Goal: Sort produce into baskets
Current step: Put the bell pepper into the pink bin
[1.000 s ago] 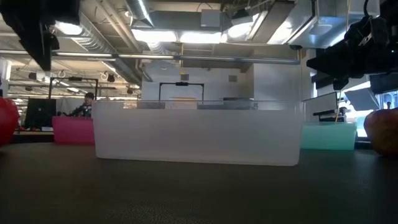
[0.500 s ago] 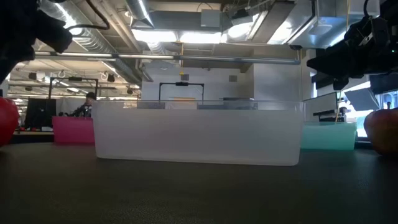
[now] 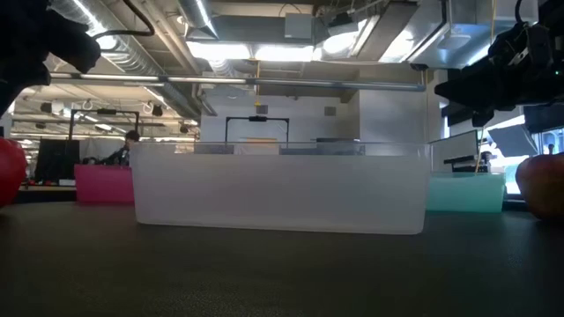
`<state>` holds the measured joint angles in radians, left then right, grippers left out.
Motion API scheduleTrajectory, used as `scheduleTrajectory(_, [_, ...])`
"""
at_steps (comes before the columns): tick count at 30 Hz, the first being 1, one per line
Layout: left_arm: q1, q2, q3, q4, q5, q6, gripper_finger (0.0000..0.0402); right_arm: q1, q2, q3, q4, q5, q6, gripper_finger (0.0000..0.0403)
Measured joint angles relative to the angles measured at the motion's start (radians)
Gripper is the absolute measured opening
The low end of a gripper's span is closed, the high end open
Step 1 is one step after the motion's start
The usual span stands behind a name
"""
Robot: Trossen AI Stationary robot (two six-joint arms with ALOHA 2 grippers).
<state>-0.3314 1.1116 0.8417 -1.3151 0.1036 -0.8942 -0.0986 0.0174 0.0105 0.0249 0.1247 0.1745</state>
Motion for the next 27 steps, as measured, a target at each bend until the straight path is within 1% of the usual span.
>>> scheduleTrajectory(3, [-0.008,0.004,-0.007,0.004,-0.001,0.008,0.0186,0.0,0.0,0.0,0.001,0.006,0.0,0.0017])
scheduleTrajectory(6, [-0.011,0.004,-0.047,0.055,-0.001,0.011,0.017,0.0,0.0,0.0,0.001,0.007,0.0,0.0017])
scheduleTrajectory(11, [-0.008,0.004,-0.082,0.066,0.034,0.02,0.0155,0.0,0.0,0.0,0.002,0.008,0.0,0.0017])
scheduleTrajectory(16, [-0.008,0.004,-0.084,0.076,0.039,0.04,0.0135,0.0,0.0,0.0,0.004,0.017,-0.001,0.0017])
scheduleTrajectory(19, [-0.008,0.004,-0.084,0.075,0.041,0.058,0.011,0.0,0.0,0.0,0.004,0.019,-0.001,0.0017])
scheduleTrajectory(27, [-0.007,0.004,-0.084,0.077,0.034,0.097,0.0021,0.0,0.0,0.0,0.004,0.022,-0.001,0.0017])
